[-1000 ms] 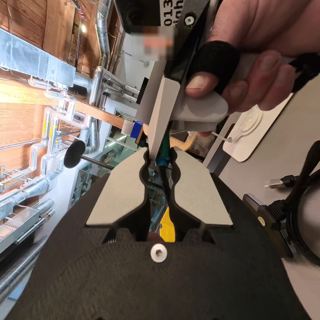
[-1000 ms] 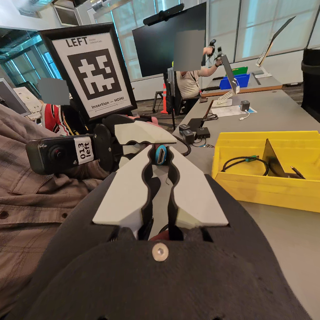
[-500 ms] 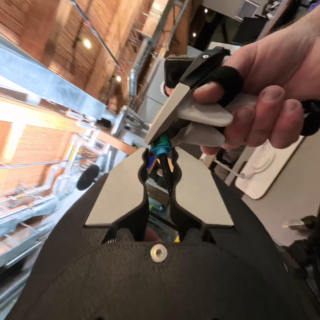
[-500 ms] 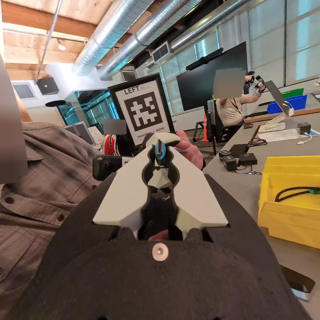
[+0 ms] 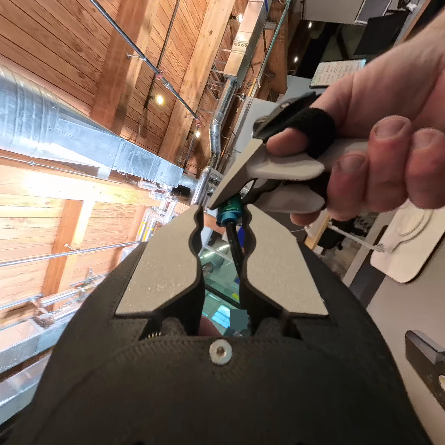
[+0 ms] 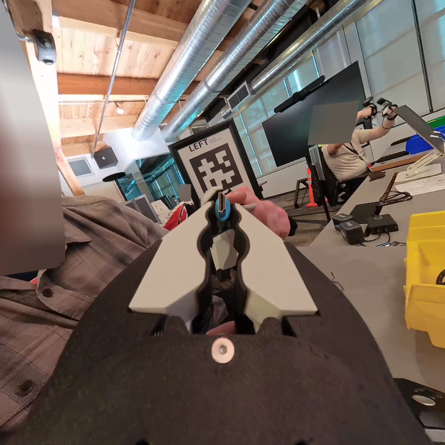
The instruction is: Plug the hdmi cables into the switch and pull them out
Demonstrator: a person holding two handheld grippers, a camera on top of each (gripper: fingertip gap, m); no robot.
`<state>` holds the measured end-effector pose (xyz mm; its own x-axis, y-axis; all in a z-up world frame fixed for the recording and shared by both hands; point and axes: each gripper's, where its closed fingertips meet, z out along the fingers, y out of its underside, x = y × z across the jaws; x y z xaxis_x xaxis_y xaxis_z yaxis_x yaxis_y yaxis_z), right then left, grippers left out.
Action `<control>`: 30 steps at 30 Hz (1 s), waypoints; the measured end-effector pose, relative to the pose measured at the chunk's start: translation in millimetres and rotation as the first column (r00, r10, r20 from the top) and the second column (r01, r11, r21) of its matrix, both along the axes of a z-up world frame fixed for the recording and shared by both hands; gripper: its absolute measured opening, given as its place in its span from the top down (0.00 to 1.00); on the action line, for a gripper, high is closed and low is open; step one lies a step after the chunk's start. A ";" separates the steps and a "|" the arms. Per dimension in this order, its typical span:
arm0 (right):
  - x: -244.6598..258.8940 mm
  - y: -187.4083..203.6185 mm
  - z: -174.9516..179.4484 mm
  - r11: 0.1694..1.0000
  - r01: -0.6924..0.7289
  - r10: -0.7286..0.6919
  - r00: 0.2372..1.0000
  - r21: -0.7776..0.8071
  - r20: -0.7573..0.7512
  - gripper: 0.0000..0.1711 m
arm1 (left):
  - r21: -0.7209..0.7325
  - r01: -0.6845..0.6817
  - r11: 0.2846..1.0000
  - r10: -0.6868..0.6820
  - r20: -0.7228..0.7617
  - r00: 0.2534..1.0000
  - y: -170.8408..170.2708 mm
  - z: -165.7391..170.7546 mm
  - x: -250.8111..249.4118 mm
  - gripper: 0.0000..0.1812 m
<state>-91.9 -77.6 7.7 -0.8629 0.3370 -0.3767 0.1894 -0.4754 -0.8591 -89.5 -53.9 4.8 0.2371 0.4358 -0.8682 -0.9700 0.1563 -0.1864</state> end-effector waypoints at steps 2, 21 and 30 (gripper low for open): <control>-0.7 1.4 -1.6 0.999 -0.018 0.018 1.000 -0.030 0.003 0.95 | -0.035 0.028 0.999 -0.026 0.058 0.998 3.4 -3.4 0.9 0.86; -13.9 29.8 -24.9 0.824 0.342 -0.287 0.939 0.452 -0.188 0.81 | -0.341 0.213 0.916 -0.100 0.320 0.942 12.2 -19.1 -11.2 0.89; -20.7 53.4 -18.4 -0.390 0.837 0.088 0.448 0.383 -0.890 0.86 | -0.508 0.457 0.730 -0.034 0.641 0.767 19.0 -26.1 -15.8 0.89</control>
